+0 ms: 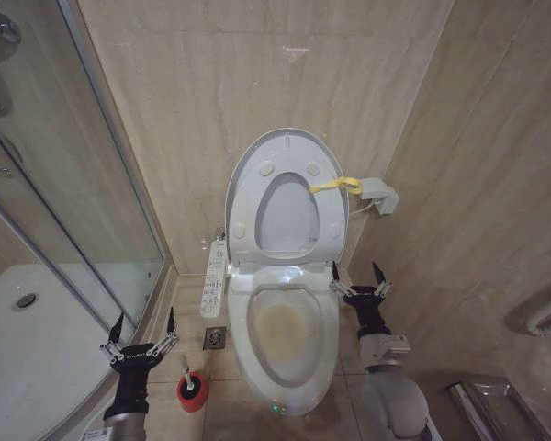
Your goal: Open the toilet lid, clean the toilet bowl with a toilet brush, close the toilet lid, and flush.
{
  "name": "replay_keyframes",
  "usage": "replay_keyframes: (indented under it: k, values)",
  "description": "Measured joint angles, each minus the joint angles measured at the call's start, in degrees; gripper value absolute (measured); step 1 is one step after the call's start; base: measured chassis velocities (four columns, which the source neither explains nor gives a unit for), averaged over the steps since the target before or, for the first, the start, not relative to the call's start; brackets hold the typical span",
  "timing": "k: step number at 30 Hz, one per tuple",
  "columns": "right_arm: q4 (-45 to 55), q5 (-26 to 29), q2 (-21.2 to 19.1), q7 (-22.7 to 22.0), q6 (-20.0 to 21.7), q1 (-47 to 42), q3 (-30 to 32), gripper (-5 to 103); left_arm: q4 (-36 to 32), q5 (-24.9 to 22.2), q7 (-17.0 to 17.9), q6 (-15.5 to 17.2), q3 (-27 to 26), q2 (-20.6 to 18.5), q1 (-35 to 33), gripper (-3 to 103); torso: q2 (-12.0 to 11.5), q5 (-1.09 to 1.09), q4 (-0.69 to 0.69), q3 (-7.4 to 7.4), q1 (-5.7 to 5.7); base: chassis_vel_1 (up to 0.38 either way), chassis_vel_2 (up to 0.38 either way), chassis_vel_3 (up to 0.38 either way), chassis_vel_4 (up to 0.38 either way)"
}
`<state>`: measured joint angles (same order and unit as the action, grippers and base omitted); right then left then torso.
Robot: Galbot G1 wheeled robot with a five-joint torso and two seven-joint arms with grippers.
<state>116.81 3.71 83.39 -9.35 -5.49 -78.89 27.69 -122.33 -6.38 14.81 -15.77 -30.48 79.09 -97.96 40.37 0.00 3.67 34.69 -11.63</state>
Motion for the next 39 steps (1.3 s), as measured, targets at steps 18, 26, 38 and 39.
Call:
replay_keyframes:
  k: [18,26,38,39]
  values:
    - [0.0,0.0,0.0,0.0,0.0,0.0,0.0,100,6.8,1.0,-0.2,-5.7,0.6,-0.8,3.1,100,0.0,0.00,0.00,0.00,0.00,0.000,0.000,0.000,0.000]
    - [0.0,0.0,0.0,0.0,0.0,0.0,0.0,100,5.6,1.4,0.1,-4.8,0.0,-1.6,3.0,100,0.0,0.00,0.00,0.00,0.00,0.000,0.000,0.000,0.000]
    - [0.0,0.0,0.0,0.0,0.0,0.0,0.0,100,5.6,1.8,-0.2,-4.8,-0.3,-1.9,3.1,100,0.0,0.00,0.00,0.00,0.00,0.000,0.000,0.000,0.000]
    - [0.0,0.0,0.0,0.0,0.0,0.0,0.0,100,5.6,1.8,-0.2,-4.8,-0.3,-1.9,3.1,100,0.0,0.00,0.00,0.00,0.00,0.000,0.000,0.000,0.000]
